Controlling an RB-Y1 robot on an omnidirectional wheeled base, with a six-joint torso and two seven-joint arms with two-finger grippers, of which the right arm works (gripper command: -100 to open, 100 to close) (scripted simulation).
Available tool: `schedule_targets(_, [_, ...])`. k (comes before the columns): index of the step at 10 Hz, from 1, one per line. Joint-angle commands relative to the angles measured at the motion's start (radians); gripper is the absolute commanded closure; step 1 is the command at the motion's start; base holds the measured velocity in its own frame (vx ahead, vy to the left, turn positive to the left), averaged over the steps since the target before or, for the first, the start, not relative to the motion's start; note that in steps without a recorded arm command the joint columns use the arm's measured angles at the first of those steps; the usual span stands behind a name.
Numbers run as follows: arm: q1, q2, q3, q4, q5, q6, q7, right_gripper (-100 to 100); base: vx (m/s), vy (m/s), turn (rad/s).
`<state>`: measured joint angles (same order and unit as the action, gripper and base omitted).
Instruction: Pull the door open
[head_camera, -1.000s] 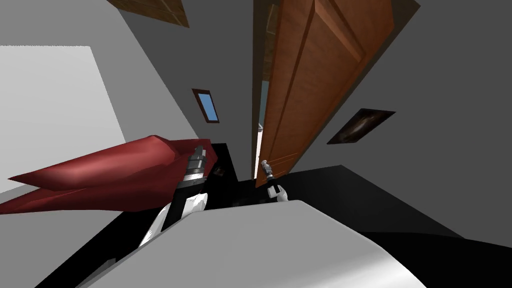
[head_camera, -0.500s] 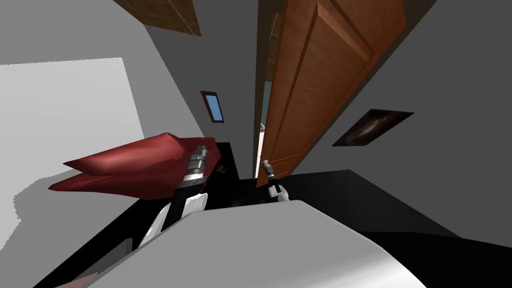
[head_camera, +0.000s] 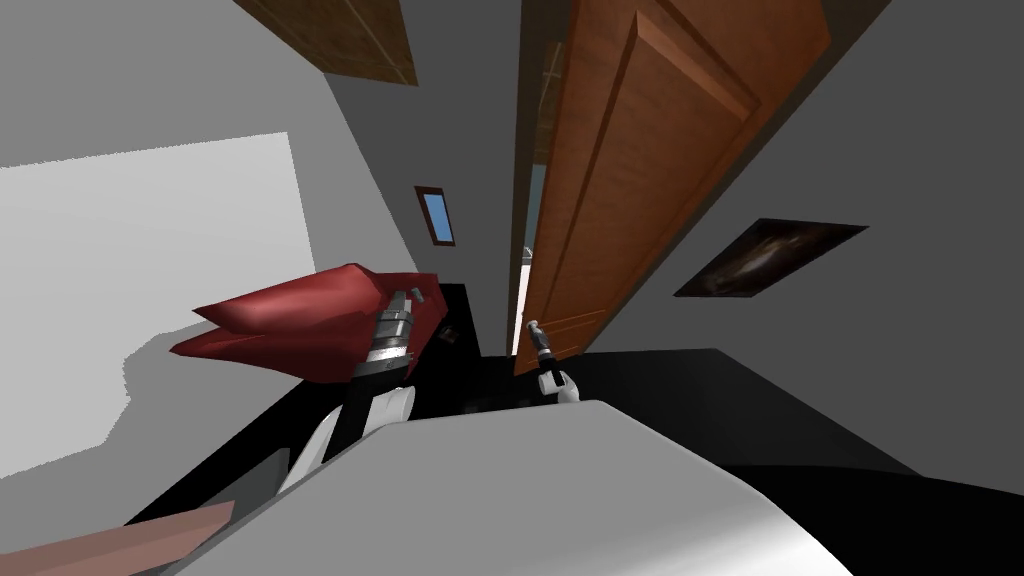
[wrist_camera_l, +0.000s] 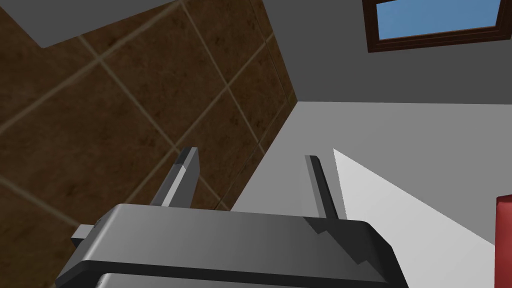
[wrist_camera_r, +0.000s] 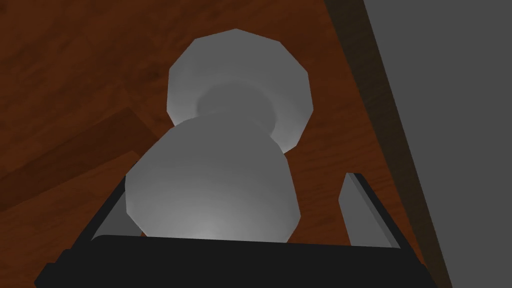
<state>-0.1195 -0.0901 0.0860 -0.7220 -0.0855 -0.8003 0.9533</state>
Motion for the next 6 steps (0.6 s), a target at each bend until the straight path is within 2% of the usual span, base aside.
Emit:
schedule_targets(1, [-0.008, 0.027, 0.02, 0.036, 0.004, -0.017, -0.009, 100, -0.007, -0.01, -0.026])
schedule_targets(3, [-0.005, 0.021, 0.019, 0.032, -0.026, -0.021, -0.07, 100, -0.031, -0.019, 0.146])
schedule_targets(4, [-0.005, 0.021, 0.019, 0.032, -0.026, -0.021, -0.076, 100, -0.032, -0.027, 0.067])
schedule_targets(6, [-0.005, 0.021, 0.019, 0.032, -0.026, -0.021, -0.076, 100, -0.01, 0.001, -0.015])
